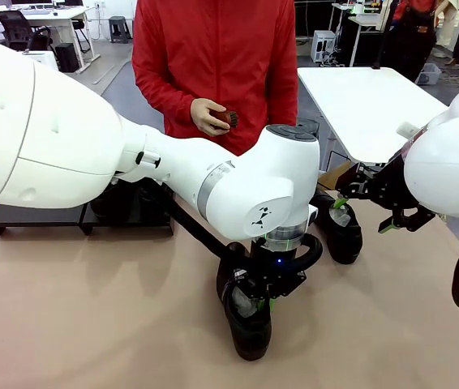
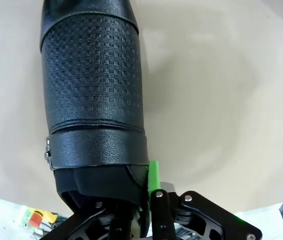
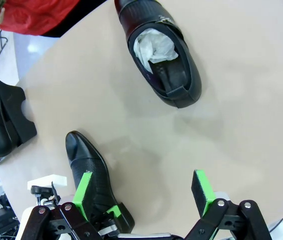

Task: Organize the shoes by placing them on the stand.
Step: Place the Shoe from the middle of the table onto the Shoes Stand.

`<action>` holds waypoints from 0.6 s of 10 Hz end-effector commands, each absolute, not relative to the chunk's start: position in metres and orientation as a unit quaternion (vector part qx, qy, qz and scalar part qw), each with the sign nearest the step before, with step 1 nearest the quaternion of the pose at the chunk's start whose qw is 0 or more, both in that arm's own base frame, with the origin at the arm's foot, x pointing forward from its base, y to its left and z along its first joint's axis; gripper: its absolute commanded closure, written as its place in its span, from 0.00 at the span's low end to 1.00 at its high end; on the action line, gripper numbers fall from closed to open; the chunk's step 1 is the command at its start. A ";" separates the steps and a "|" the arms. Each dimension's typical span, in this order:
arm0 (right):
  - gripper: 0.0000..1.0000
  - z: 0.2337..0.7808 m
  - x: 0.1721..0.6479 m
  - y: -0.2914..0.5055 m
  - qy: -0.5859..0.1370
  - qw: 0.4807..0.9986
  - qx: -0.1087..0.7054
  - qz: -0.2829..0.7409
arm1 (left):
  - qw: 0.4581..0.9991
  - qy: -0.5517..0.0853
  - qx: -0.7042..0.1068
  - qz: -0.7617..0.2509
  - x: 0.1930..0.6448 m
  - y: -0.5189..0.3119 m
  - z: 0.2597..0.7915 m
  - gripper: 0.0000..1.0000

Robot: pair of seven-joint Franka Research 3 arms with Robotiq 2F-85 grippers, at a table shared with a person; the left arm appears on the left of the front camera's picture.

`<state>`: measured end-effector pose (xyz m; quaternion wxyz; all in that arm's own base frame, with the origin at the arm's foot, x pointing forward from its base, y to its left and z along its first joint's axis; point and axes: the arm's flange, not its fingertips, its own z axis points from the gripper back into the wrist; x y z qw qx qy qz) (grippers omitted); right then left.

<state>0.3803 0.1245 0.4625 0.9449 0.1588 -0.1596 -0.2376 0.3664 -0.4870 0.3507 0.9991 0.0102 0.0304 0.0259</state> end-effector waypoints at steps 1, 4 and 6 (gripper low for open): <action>0.00 0.462 0.382 0.123 -0.162 0.945 0.167 -0.230 | 0.999 0.029 0.025 0.028 0.370 -0.487 0.350 1.00; 0.00 0.462 0.382 0.123 -0.162 0.945 0.167 -0.230 | 0.999 0.029 0.027 0.008 0.369 -0.480 0.352 1.00; 0.00 0.462 0.382 0.123 -0.162 0.945 0.167 -0.230 | 0.999 -0.015 -0.001 -0.045 0.356 -0.469 0.382 1.00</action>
